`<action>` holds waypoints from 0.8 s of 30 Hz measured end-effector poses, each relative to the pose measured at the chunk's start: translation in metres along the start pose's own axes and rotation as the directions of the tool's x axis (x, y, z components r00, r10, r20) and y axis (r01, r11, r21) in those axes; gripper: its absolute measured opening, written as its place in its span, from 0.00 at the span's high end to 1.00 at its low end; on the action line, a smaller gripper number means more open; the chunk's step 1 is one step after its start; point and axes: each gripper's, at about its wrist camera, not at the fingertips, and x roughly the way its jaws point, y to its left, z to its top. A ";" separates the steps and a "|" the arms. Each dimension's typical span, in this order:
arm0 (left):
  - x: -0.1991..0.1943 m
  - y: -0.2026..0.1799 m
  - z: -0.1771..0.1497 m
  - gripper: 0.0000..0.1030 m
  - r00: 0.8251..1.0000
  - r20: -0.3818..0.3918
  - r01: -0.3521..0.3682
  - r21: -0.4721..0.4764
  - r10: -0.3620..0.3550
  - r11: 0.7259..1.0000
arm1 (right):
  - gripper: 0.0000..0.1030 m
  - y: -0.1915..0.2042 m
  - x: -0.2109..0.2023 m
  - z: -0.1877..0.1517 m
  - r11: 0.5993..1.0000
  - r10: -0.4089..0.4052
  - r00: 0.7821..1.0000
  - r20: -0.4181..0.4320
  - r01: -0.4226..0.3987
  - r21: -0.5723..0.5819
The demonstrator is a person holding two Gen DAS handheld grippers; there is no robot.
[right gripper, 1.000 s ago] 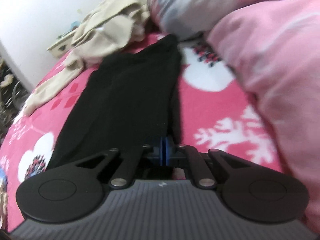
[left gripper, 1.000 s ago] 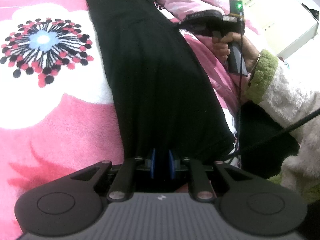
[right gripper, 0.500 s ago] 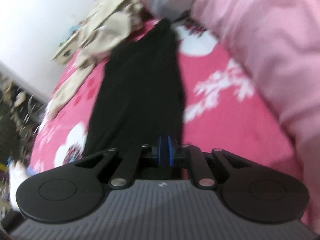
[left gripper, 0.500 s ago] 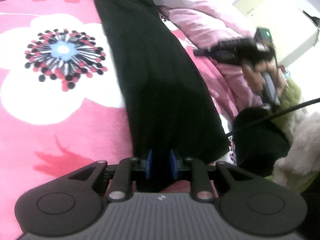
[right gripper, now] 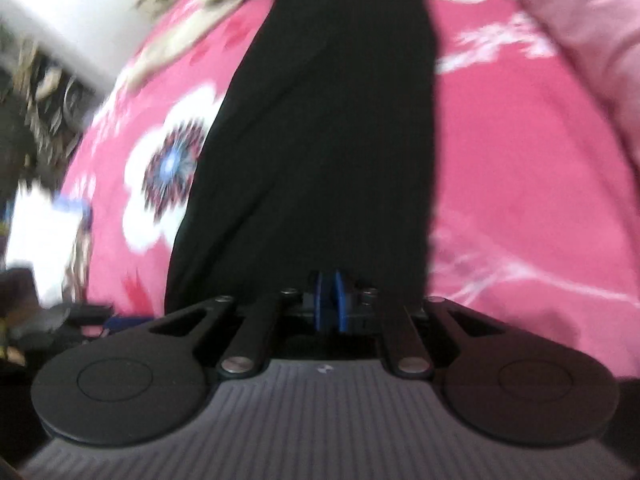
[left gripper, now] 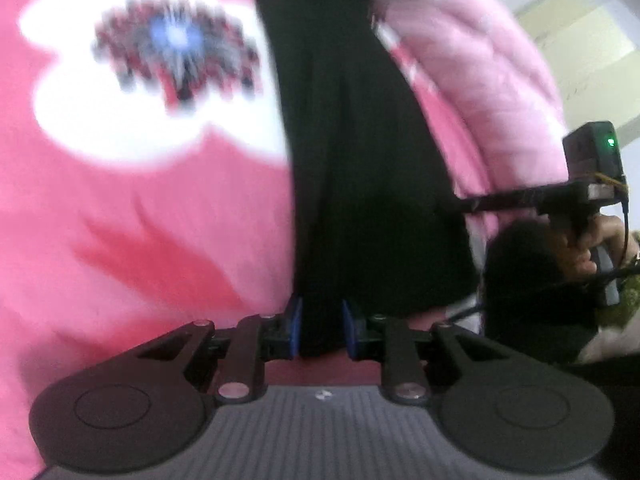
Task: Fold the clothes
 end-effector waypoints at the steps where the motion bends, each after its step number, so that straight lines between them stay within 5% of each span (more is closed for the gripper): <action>1: 0.002 -0.006 -0.006 0.80 1.000 -0.020 -0.012 0.041 0.013 0.999 | 0.93 0.003 0.004 -0.008 1.000 -0.020 0.999 -0.042 0.019 -0.018; 5: -0.004 -0.011 -0.025 0.81 0.995 -0.095 -0.010 0.058 0.015 0.998 | 0.93 0.012 0.015 -0.038 0.993 -0.099 0.978 -0.183 0.086 -0.081; 8: -0.022 -0.006 -0.024 0.80 0.999 -0.030 -0.035 0.045 0.036 0.998 | 0.92 0.015 0.000 -0.040 0.989 -0.134 0.980 -0.148 0.124 -0.077; 12: -0.044 0.011 -0.017 0.80 0.998 0.066 -0.015 -0.013 0.016 1.000 | 0.80 0.051 -0.014 -0.042 0.934 -0.136 0.990 -0.033 0.117 -0.337; 15: -0.043 0.023 -0.014 0.80 0.997 0.079 0.007 -0.061 -0.003 0.998 | 0.74 0.085 -0.003 -0.048 0.808 -0.079 0.996 -0.031 0.046 -0.587; 20: -0.038 0.029 -0.016 0.80 0.995 0.075 0.070 -0.111 -0.062 0.991 | 0.74 0.127 0.032 -0.074 0.492 -0.068 0.995 -0.078 -0.035 -0.870; 24: -0.032 0.034 -0.017 0.80 0.993 0.070 0.099 -0.137 -0.090 0.986 | 0.78 0.124 0.047 -0.080 0.380 -0.111 0.989 -0.100 -0.051 -0.924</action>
